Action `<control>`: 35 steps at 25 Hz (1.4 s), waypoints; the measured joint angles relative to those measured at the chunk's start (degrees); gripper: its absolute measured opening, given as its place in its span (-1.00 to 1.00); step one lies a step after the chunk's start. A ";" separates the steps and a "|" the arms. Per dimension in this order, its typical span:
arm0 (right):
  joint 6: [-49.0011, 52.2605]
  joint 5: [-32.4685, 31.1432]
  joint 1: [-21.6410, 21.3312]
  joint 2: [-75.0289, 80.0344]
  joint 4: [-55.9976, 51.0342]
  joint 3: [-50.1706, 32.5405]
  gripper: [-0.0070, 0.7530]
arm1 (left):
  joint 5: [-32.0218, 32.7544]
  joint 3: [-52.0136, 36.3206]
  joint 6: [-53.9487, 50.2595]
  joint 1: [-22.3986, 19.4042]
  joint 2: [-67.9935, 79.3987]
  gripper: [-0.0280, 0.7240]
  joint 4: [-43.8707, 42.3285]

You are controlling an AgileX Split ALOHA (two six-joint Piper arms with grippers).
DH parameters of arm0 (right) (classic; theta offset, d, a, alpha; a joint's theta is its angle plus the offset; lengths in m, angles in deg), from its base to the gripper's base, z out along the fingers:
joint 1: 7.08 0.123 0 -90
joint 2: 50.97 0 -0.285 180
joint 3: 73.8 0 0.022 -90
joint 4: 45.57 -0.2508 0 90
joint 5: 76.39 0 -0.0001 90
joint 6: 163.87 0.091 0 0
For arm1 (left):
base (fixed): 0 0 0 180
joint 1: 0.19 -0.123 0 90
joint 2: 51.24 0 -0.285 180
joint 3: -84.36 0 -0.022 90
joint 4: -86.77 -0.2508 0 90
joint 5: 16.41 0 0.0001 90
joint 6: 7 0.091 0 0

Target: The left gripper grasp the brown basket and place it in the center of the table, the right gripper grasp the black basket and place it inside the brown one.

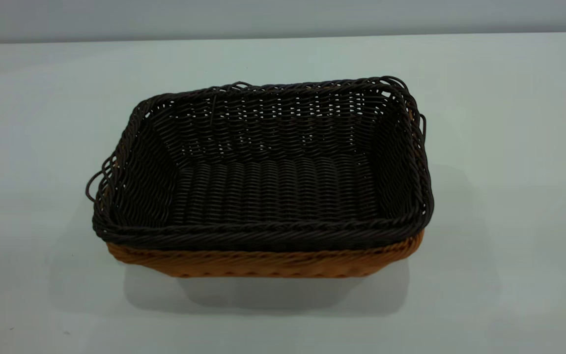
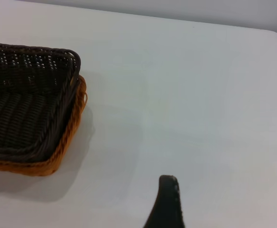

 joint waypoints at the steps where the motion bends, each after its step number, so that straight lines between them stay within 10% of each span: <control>1: 0.00 0.00 0.00 0.00 0.00 0.00 0.47 | 0.14 0.00 -0.05 0.00 -0.98 0.63 -0.01; 35: 7.10 0.44 6.75 0.00 5.48 -0.24 0.47 | 0.58 -0.04 -0.20 0.00 -3.87 0.63 -0.05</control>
